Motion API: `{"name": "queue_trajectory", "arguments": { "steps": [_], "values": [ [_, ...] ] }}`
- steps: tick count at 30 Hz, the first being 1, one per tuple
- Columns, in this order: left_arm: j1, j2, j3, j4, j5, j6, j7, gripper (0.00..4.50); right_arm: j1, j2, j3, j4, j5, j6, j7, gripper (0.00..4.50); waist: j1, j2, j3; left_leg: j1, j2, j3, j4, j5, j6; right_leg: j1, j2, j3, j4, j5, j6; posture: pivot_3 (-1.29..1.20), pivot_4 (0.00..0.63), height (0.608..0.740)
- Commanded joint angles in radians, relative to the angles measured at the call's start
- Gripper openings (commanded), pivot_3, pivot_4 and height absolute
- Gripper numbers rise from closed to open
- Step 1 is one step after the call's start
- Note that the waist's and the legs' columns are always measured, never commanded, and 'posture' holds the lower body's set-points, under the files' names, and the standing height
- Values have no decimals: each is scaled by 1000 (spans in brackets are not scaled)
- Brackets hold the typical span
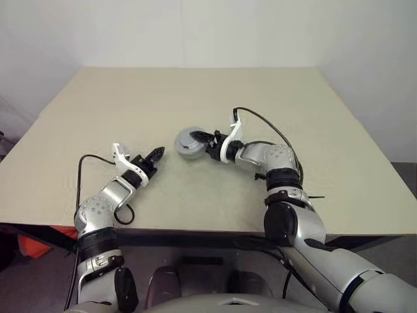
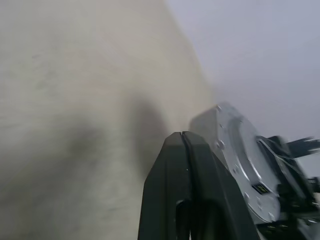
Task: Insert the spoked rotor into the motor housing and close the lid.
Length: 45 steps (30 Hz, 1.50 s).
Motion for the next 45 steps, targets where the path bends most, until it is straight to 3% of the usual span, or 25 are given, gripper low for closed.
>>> {"name": "queue_trajectory", "arguments": {
  "steps": [1,10,17,33,37,41,45],
  "values": [
    [4,-14,31,-71,-115,14,31,1319,-70,9,-31,-23,86,1,-3,2143,1,0,0,1,0,0,0,0,-1,0,0,0,1,-1,-1,0,0,740],
    [18,-19,48,-47,-268,19,83,4466,-107,-8,-22,6,110,31,5,2143,1,-1,1,0,1,0,7,2,-3,1,0,1,4,1,2,0,0,740],
    [-37,-64,58,19,-524,55,112,4466,-88,17,-3,-54,139,104,-1,2143,3,-2,1,-1,1,0,7,2,-3,1,0,1,4,3,4,0,0,740],
    [-78,-57,-42,103,-492,16,97,4466,-63,39,7,-146,164,127,-21,2143,5,-2,1,0,1,-1,8,2,-3,1,0,1,4,3,5,0,0,740],
    [-72,-53,-40,105,-482,-9,95,3549,-60,36,15,-148,155,108,-23,2143,5,-2,1,0,1,-1,9,2,-3,1,0,1,5,4,5,0,0,740],
    [-69,-45,-38,106,-488,-12,90,2164,-58,35,28,-149,155,94,-21,2143,5,-2,1,0,1,-1,9,2,-3,1,0,2,5,4,6,0,0,740],
    [-71,-39,-45,111,-487,-11,89,2125,-59,33,44,-145,149,76,-11,2143,5,-2,1,0,1,-1,10,2,-3,1,0,2,5,4,6,0,0,740]
  ]
}}
